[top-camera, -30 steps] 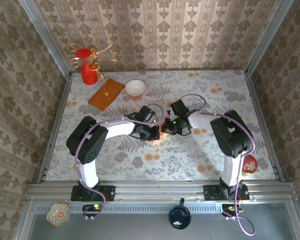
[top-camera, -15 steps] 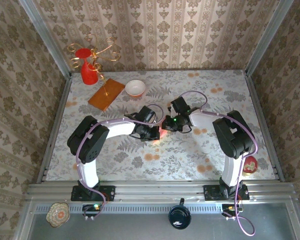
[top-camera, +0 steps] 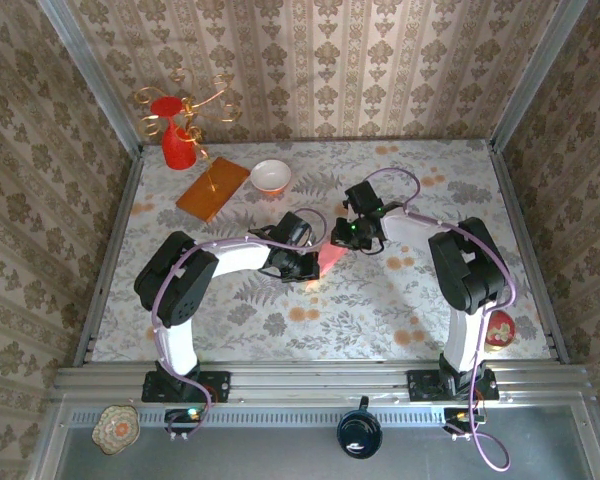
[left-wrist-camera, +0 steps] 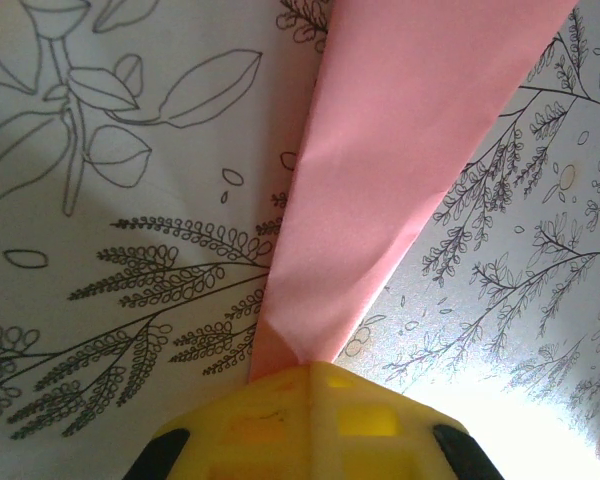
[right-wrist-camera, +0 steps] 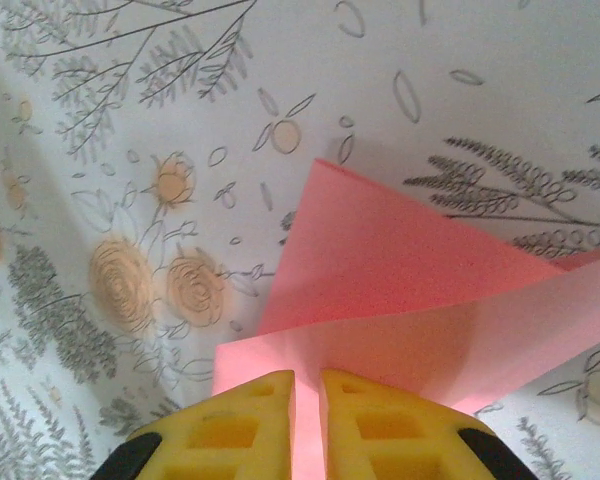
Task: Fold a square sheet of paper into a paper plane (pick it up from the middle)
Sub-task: Fold the wing for the fifth time at the center of the table.
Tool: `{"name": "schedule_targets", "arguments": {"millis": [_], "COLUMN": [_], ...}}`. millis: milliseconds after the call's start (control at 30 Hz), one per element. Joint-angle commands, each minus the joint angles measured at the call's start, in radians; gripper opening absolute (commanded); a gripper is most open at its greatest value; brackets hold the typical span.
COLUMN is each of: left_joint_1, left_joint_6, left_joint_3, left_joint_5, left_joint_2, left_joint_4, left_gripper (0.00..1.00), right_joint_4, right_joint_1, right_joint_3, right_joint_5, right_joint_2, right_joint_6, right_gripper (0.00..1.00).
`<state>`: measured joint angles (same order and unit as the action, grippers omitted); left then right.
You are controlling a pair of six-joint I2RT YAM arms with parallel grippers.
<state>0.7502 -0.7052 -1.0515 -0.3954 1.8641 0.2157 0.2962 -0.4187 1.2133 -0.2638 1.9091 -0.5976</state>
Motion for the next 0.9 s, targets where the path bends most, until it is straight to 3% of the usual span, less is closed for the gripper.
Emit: {"name": "schedule_targets", "arguments": {"millis": [0,467,867], "left_joint_1": [0.000,0.000,-0.016], "left_joint_6": [-0.019,-0.023,-0.025], "left_joint_3": [0.038,0.043,-0.016], "left_joint_5": [0.012,0.007,-0.032], "left_joint_2": [0.035,0.015,-0.052], "left_joint_4": [0.047,0.042,-0.068], "left_gripper": [0.01,0.01,0.04], "right_joint_4": [0.050,0.015,-0.165], "right_joint_1": [0.009,0.038,0.054], "right_joint_3": [0.020,-0.040,-0.169], "right_joint_5": [0.047,0.020,-0.180], "right_joint_2": [0.033,0.071,0.053], "right_joint_6": [0.022,0.023,0.039], "right_gripper": [0.17,0.16,0.15]}}
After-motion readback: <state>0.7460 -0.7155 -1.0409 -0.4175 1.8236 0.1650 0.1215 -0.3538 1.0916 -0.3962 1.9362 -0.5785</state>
